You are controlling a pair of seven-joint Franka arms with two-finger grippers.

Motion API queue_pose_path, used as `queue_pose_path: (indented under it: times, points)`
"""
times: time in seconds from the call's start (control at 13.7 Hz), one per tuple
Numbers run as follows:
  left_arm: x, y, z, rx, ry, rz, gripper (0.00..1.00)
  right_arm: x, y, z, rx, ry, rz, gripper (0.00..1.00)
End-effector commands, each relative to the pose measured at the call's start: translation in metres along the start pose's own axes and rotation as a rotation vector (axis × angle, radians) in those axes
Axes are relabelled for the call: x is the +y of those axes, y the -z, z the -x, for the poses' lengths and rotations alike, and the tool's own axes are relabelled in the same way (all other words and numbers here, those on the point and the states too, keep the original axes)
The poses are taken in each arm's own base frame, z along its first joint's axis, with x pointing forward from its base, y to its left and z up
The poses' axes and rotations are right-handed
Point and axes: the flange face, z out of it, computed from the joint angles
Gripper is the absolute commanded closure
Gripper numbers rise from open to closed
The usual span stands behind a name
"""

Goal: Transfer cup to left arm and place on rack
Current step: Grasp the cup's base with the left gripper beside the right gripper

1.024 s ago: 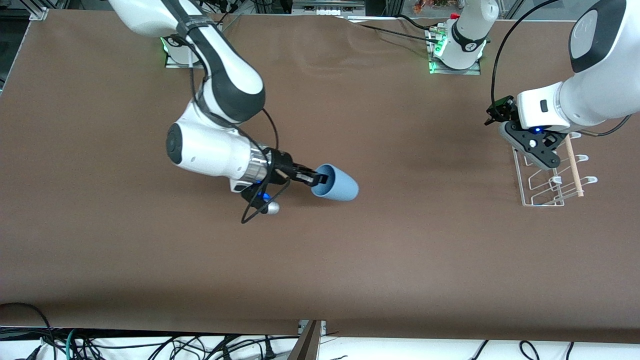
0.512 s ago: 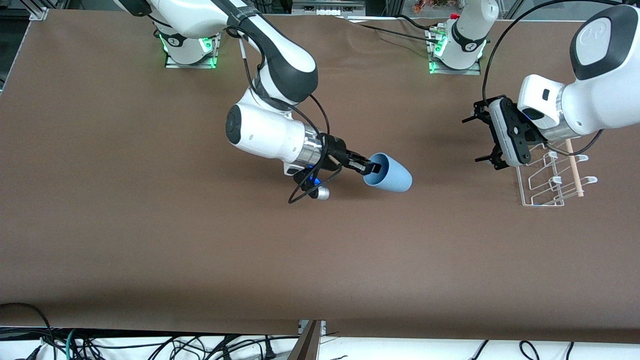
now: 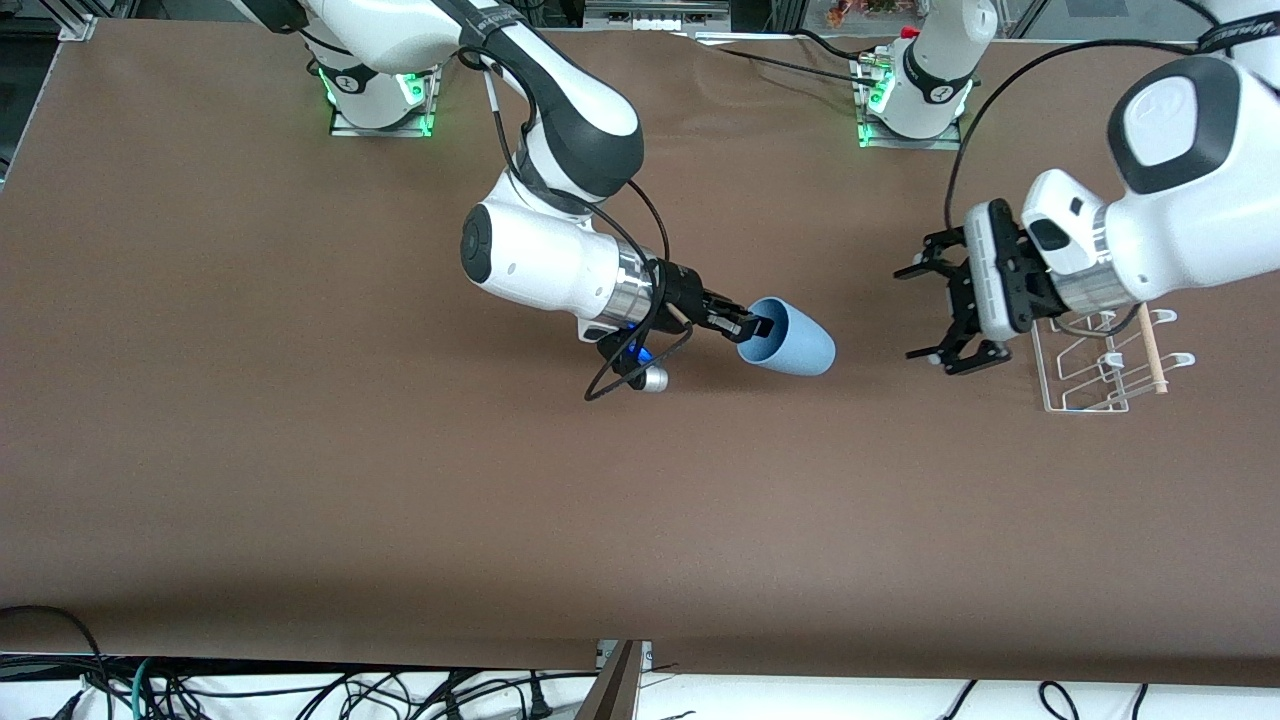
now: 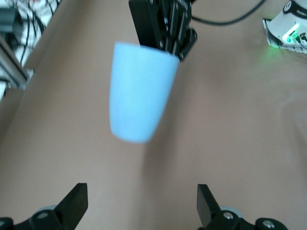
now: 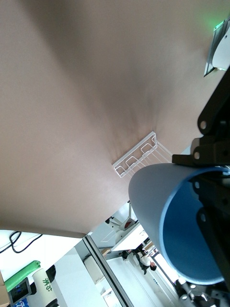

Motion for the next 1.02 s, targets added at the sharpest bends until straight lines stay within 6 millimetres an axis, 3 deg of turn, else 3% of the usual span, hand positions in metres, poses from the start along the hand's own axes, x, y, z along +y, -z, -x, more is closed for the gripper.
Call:
queue_pose_path:
  times: [0.0,0.37,0.73,0.95]
  points:
    - [-0.003,-0.022,-0.02,0.046,-0.097,-0.031,0.0,-0.007,-0.001,0.003,-0.018,-0.017,-0.025,1.0]
    - [0.003,-0.056,-0.045,0.078,-0.129,-0.039,0.0,-0.008,0.001,0.003,-0.017,-0.036,-0.027,1.0]
    - [-0.001,-0.084,-0.022,0.096,-0.163,-0.06,0.0,-0.009,0.002,0.004,-0.018,-0.038,-0.029,1.0]
    - [-0.004,-0.099,-0.024,0.154,-0.142,-0.088,0.0,-0.009,0.002,0.004,-0.018,-0.038,-0.029,1.0]
